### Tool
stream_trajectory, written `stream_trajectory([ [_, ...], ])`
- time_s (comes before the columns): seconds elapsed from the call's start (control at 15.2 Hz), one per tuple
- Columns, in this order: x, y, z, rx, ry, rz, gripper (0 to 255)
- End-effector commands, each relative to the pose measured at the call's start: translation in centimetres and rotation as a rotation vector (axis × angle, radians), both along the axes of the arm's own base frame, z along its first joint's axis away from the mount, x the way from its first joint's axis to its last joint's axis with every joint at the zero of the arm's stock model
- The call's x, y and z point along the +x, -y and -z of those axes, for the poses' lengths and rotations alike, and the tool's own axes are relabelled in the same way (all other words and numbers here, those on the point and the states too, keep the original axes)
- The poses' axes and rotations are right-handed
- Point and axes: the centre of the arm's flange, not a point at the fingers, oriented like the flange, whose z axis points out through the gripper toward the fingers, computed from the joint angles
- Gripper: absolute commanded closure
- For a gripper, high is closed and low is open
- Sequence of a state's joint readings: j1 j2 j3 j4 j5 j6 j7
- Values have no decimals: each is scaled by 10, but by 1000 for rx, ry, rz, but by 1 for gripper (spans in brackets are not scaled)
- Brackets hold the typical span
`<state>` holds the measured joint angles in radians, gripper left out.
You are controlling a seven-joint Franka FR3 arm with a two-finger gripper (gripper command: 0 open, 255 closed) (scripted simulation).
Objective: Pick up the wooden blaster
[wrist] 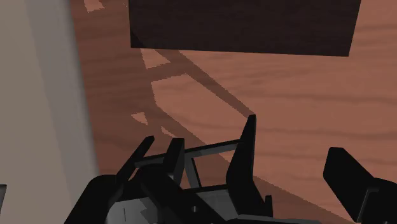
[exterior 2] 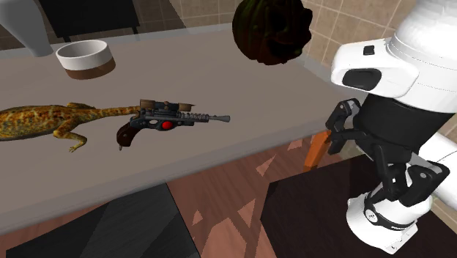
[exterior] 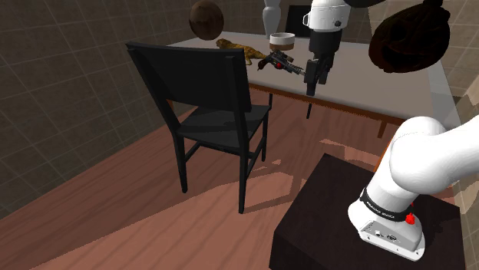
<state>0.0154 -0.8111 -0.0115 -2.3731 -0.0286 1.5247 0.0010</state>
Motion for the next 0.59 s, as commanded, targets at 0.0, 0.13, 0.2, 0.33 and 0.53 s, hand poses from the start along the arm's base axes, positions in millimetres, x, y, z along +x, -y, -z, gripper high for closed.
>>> stream_trajectory([
  [0.0, 0, 0, 0, 0, 0, 0, 0],
  [0.13, 14, 22, -1, 6, 16, -6, 0],
  [0.2, 21, 33, -1, 9, 24, -8, 0],
  [0.33, 35, 54, -2, 16, 40, -14, 0],
  [0.53, 56, 86, -3, 25, 65, -22, 0],
])
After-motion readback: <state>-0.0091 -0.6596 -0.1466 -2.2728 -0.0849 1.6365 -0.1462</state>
